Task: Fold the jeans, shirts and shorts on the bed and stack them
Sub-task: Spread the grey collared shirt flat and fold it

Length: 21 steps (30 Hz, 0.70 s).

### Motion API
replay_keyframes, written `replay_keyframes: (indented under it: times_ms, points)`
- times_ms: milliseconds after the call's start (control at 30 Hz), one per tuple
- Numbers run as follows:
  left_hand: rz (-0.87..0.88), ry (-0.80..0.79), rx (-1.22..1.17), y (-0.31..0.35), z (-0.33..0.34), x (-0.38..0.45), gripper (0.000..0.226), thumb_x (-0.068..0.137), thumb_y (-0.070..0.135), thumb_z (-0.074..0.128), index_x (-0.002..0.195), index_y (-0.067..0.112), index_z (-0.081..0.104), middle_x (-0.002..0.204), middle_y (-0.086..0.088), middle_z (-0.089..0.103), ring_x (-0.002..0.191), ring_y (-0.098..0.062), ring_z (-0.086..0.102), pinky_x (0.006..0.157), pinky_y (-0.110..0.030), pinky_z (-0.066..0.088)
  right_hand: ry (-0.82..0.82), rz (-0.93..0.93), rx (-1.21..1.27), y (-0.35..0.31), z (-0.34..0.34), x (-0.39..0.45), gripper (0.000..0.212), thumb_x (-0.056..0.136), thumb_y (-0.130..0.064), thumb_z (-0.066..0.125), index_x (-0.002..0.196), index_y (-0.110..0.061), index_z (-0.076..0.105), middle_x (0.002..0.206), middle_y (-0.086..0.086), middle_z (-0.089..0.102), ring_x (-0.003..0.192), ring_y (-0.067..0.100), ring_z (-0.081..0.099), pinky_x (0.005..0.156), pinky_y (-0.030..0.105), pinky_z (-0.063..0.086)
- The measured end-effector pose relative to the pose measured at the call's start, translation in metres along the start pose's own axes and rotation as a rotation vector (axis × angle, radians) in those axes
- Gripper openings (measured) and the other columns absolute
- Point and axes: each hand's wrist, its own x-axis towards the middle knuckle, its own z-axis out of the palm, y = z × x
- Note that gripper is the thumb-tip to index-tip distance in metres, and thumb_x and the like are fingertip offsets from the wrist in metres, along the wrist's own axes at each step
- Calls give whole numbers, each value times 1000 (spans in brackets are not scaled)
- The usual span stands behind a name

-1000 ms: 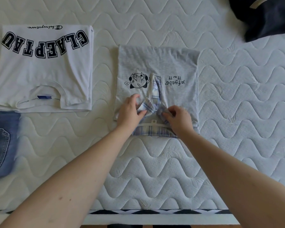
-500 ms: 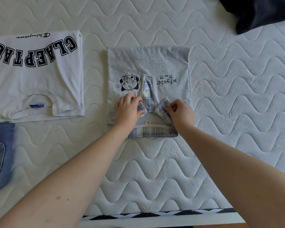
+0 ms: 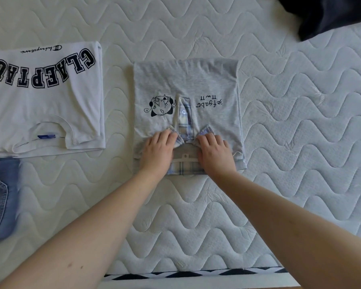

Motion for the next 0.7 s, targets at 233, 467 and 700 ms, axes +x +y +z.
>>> replay_keyframes:
  times_ms: [233, 467, 700]
  points:
    - [-33, 17, -23, -1, 3, 5, 49, 79, -5, 62, 127, 7, 61, 123, -12, 59, 108, -35, 54, 89, -45, 47, 48, 111, 140, 6, -11, 13, 14, 99, -16, 48, 103, -8, 59, 97, 7, 63, 90, 27, 57, 79, 36, 42]
    - [-26, 121, -83, 1, 7, -1, 33, 80, 2, 70, 112, 8, 72, 107, -11, 67, 95, -35, 60, 79, -46, 52, 210, 257, 423, 8, -22, -2, 19, 99, -25, 56, 90, -8, 58, 80, 0, 58, 76, 21, 53, 72, 37, 44]
    - [50, 259, -120, 9, 7, 1, 12, 82, 11, 71, 93, 11, 75, 102, -3, 71, 94, -29, 64, 74, -39, 51, 256, 330, 510, -11, -17, -2, 17, 98, -23, 51, 85, -12, 49, 84, -2, 52, 70, 18, 49, 61, 33, 37]
